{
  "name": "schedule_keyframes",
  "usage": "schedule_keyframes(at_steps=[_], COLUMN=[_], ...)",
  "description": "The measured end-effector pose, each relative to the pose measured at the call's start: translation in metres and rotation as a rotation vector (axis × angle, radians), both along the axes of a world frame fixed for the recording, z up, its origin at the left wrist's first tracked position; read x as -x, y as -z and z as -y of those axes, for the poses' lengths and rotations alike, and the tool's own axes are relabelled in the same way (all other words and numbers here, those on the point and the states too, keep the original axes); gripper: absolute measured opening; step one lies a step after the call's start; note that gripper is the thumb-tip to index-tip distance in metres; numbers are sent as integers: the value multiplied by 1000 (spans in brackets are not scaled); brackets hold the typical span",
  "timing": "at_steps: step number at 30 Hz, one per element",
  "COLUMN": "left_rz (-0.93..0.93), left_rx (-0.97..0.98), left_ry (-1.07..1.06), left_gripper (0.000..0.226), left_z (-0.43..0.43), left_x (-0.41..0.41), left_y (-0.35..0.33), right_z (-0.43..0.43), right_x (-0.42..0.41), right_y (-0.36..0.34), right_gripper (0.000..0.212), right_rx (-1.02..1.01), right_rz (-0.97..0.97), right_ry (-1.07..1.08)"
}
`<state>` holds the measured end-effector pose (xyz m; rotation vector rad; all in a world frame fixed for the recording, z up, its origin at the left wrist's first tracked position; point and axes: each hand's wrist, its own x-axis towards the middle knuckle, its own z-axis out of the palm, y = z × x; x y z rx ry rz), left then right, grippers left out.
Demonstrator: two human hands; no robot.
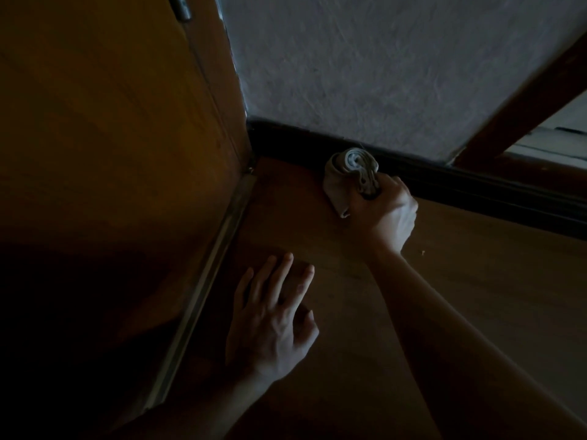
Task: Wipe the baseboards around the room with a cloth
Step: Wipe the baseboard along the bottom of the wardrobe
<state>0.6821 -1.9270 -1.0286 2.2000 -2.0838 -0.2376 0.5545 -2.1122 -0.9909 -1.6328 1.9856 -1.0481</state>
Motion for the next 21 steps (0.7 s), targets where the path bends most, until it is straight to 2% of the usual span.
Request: schedule_keyframes(at_steps=[4, 9, 16, 21], left_rz=[12, 17, 12, -13], left_rx=[3, 16, -43, -17], left_ry=[-2, -8, -37, -50], left_gripper=[71, 73, 72, 72], left_z=[-1, -3, -1, -2], left_x=[1, 2, 4, 6], left_y=[-2, -4, -11, -13], right_z=[-2, 4, 3, 1], right_x=[5, -17, -1, -16], right_y=[3, -1, -10, -22], right_gripper=[23, 23, 20, 21], right_rx=[-8, -24, -143, -204], right_rz=[15, 41, 84, 112], right_ry=[35, -114, 11, -59])
